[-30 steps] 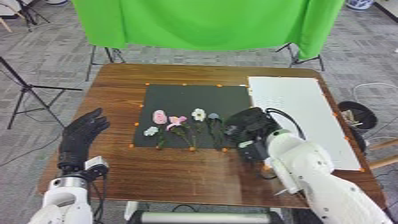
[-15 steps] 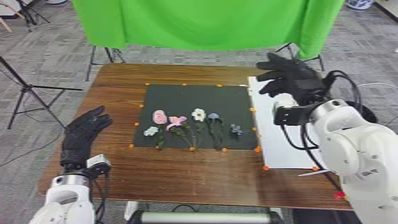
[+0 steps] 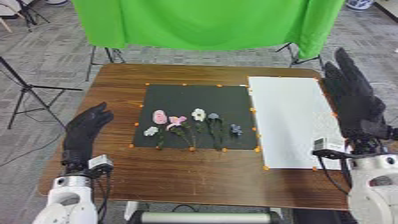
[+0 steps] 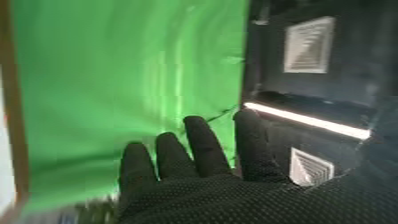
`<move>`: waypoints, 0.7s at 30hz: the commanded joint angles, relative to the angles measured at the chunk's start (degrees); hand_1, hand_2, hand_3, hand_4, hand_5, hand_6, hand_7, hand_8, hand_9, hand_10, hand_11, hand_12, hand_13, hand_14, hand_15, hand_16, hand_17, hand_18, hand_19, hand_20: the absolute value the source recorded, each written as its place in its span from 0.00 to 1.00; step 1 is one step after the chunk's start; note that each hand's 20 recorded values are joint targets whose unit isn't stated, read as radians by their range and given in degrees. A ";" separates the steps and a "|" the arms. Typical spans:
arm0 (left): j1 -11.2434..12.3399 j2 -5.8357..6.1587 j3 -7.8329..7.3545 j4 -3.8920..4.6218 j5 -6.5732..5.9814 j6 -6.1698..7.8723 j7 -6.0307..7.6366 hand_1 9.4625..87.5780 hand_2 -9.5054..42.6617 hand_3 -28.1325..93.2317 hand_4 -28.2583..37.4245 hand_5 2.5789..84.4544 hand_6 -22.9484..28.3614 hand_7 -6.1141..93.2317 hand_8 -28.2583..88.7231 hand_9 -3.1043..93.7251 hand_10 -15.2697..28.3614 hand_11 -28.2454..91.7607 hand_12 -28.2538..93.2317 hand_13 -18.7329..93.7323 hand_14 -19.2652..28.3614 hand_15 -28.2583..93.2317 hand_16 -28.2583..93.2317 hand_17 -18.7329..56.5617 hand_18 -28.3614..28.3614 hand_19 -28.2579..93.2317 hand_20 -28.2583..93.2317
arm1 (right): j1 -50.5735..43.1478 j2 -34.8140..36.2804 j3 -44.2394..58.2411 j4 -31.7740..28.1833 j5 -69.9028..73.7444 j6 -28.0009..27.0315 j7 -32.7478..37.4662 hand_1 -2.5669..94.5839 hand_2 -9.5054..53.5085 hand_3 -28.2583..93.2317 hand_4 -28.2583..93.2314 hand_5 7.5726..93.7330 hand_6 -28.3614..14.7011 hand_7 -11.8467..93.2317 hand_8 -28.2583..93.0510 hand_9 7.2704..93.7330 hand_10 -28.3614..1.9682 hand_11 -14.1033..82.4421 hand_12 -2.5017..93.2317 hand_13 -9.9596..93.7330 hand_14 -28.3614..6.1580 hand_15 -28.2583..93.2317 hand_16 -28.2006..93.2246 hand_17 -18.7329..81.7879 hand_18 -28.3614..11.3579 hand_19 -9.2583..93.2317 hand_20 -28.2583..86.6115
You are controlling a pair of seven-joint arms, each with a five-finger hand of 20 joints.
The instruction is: Arrange flowers
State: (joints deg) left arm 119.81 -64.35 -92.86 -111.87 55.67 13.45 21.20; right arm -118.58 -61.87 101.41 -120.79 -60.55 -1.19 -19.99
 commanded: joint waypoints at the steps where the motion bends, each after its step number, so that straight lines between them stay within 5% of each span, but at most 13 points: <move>1: 0.14 0.10 -0.47 -1.68 -0.47 0.13 2.87 0.23 0.12 0.82 0.05 0.60 0.48 0.22 0.17 0.54 0.67 0.40 0.30 0.53 0.73 0.40 0.19 0.45 0.65 0.26 0.40 | -0.89 -3.06 -3.23 -0.50 1.83 2.10 -0.45 0.00 0.09 0.83 0.02 0.17 0.70 0.16 0.17 0.20 0.58 0.13 0.09 0.22 0.52 0.16 0.36 0.20 0.48 0.11 0.40; 21: -0.75 0.48 -0.21 -1.27 -0.64 -0.02 3.01 0.22 0.10 0.83 0.04 0.60 0.48 0.22 0.17 0.55 0.67 0.40 0.31 0.54 0.73 0.40 0.19 0.44 0.66 0.26 0.40 | -1.48 -2.68 -2.35 -0.40 3.00 1.38 -0.54 0.00 0.05 0.86 0.03 0.19 0.70 0.16 0.17 0.22 0.57 0.14 0.10 0.25 0.46 0.18 0.37 0.25 0.43 0.11 0.41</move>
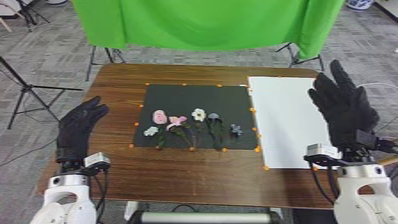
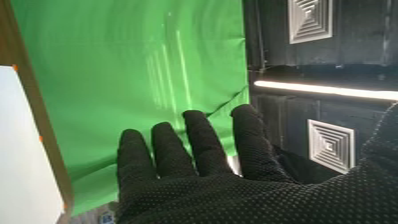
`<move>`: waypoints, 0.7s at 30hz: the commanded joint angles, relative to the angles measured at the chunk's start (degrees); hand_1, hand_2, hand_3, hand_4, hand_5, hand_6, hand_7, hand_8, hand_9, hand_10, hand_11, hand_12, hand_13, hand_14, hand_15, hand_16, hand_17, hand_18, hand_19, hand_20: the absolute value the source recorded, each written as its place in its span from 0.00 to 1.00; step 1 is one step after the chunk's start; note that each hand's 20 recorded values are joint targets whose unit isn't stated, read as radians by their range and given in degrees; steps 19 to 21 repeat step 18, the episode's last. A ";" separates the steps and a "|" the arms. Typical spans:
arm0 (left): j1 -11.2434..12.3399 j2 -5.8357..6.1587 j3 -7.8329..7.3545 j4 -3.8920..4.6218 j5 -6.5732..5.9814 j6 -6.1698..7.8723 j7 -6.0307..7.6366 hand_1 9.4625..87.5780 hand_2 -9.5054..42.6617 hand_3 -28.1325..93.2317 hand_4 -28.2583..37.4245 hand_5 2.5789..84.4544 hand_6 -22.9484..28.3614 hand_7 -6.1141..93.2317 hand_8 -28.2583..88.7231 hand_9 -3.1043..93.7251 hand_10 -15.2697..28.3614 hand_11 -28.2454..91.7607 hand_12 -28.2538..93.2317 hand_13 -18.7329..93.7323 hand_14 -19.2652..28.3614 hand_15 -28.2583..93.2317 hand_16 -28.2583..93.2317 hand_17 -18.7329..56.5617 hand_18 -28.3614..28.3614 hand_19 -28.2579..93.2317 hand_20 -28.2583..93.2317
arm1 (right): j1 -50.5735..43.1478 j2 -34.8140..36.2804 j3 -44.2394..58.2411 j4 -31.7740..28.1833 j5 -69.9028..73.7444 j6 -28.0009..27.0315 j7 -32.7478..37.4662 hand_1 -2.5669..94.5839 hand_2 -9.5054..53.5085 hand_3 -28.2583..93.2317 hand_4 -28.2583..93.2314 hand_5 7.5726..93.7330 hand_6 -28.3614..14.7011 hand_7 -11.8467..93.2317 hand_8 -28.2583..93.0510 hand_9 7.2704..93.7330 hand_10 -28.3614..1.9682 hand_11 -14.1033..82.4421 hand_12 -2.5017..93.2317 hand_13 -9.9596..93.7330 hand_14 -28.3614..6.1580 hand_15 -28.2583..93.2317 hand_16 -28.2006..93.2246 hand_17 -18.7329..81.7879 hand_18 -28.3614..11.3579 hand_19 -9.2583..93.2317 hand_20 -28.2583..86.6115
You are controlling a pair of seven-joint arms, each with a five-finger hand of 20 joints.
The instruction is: Arrange flowers
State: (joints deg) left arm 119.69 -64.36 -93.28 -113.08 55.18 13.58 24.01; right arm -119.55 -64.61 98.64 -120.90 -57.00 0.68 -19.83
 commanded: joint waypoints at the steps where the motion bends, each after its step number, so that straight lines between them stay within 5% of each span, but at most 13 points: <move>1: -0.59 0.53 0.06 -0.04 -0.14 -0.21 0.08 0.22 0.10 0.83 0.04 0.60 0.48 0.22 0.17 0.55 0.67 0.40 0.31 0.54 0.73 0.40 0.19 0.44 0.66 0.26 0.40 | -0.34 0.20 0.28 -0.16 -0.67 -0.65 -0.65 0.00 0.05 0.86 0.03 0.19 0.70 0.16 0.17 0.22 0.56 0.14 0.10 0.25 0.46 0.18 0.37 0.25 0.43 0.11 0.41; 21: -0.23 0.68 -0.38 -0.09 -0.57 -0.39 -0.24 0.23 0.10 0.83 0.05 0.60 0.48 0.22 0.17 0.55 0.67 0.41 0.31 0.54 0.73 0.40 0.19 0.44 0.66 0.26 0.40 | -0.04 0.07 0.43 0.10 -0.70 -1.96 0.20 0.01 0.04 0.86 0.04 0.22 0.67 0.16 0.17 0.23 0.54 0.15 0.10 0.26 0.44 0.20 0.37 0.26 0.41 0.11 0.42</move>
